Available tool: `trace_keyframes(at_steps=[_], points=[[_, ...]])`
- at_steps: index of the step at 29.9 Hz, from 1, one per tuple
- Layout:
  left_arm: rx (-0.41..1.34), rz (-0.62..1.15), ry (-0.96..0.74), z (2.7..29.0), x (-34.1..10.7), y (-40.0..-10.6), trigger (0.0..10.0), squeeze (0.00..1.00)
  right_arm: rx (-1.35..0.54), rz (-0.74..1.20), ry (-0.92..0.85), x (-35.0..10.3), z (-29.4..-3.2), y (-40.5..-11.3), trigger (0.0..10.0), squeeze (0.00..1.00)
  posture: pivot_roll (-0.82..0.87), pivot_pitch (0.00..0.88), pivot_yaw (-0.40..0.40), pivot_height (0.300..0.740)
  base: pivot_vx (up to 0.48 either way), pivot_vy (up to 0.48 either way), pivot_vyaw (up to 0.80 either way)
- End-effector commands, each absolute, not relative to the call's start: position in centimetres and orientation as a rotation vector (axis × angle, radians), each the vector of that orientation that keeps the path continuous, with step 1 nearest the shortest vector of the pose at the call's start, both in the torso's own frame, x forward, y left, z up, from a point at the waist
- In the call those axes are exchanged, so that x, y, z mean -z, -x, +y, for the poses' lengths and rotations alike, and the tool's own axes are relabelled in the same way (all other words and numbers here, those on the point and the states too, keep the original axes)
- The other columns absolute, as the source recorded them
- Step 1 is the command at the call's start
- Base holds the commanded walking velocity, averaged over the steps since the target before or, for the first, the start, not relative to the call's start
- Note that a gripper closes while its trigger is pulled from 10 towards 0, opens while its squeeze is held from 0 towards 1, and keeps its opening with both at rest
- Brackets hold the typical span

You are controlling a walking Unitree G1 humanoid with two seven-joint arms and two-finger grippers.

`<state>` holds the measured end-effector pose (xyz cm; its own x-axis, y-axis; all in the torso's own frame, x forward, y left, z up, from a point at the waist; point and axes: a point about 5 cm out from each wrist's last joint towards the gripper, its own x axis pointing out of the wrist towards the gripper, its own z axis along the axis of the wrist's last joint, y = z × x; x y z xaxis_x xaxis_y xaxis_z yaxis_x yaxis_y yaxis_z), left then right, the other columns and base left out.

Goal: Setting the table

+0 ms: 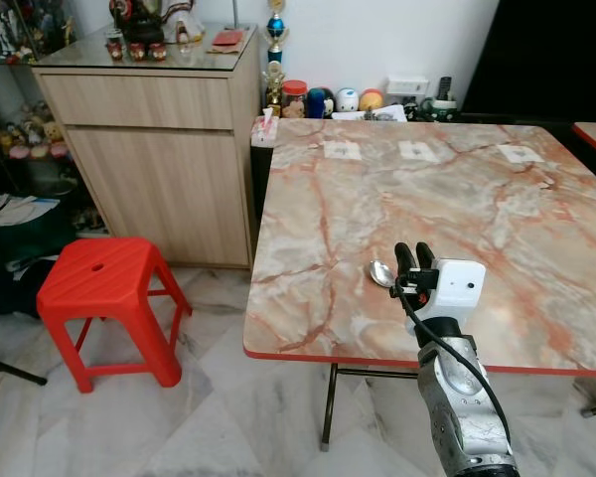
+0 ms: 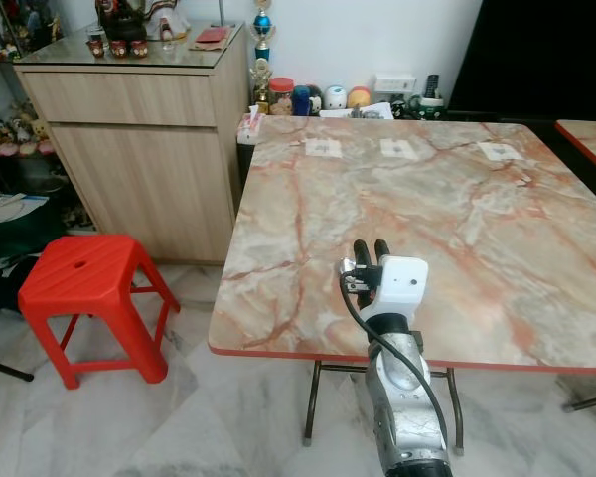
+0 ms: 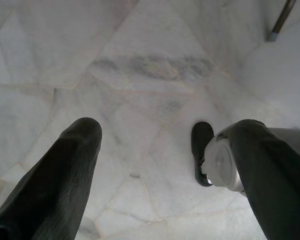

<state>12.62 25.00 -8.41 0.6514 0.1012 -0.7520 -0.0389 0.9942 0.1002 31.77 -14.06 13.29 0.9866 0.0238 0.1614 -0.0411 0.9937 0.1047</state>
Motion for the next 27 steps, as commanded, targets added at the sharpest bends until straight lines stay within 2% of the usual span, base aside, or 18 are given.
trace_keyframes(at_steps=[1,9,18,27], points=[[-0.060,0.880,-0.083,24.7,8.7,-12.1,10.0,0.00,-0.017,-0.121,-0.094,-12.6,-14.6,-31.7,10.0,0.00,0.03,0.033,-0.006,0.740,0.000,-0.315,0.00],[-0.074,0.882,-0.077,24.8,8.7,-12.1,10.0,0.00,-0.024,-0.095,-0.087,-12.2,-14.6,-31.7,10.0,0.00,0.03,0.040,-0.009,0.740,0.000,-0.321,0.00],[-0.083,0.880,-0.073,24.8,8.7,-12.1,10.0,0.00,-0.022,-0.003,-0.044,-10.8,-15.0,-31.8,10.0,0.00,0.04,0.048,-0.009,0.740,0.000,0.000,0.00],[-0.084,0.873,-0.066,24.8,8.7,-12.2,10.0,0.00,-0.027,-0.081,-0.091,-12.0,-14.7,-31.8,10.0,0.00,0.04,0.050,-0.008,0.740,0.000,0.000,0.00]])
